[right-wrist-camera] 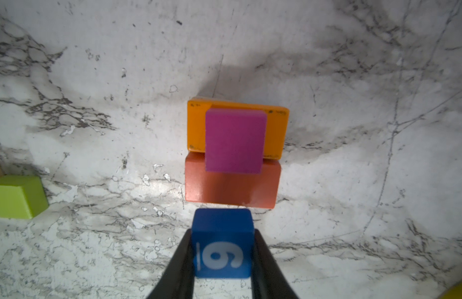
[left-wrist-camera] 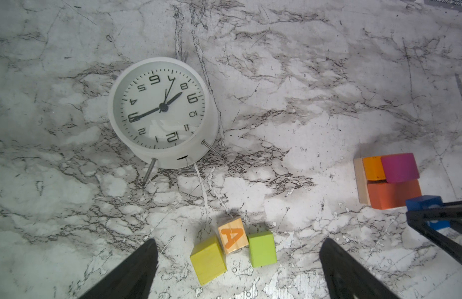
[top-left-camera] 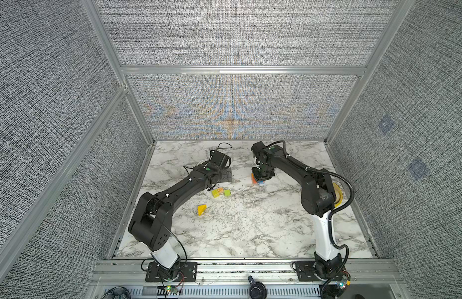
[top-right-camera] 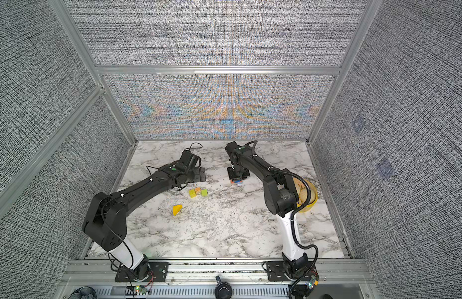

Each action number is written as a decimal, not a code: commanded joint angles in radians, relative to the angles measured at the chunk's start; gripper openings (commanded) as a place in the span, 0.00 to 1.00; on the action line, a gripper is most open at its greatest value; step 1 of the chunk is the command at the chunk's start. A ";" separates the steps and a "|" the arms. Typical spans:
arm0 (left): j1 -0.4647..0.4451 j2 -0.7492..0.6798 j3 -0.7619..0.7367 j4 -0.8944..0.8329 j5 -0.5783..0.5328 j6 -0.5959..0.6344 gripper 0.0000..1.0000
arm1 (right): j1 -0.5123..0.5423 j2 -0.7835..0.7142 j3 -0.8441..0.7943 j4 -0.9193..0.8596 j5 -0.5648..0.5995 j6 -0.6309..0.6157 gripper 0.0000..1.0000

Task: Build the wood block tower
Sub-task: 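Lower the blue '6' cube beside the red-orange block and open the right gripper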

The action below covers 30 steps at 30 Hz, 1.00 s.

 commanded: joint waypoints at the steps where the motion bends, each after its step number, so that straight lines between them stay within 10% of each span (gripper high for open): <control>1: 0.006 0.013 0.014 0.016 0.002 0.010 0.99 | -0.005 0.021 0.033 -0.036 -0.007 -0.011 0.31; 30: 0.021 0.072 0.057 0.022 0.022 0.016 0.98 | -0.014 0.085 0.098 -0.055 -0.031 -0.012 0.32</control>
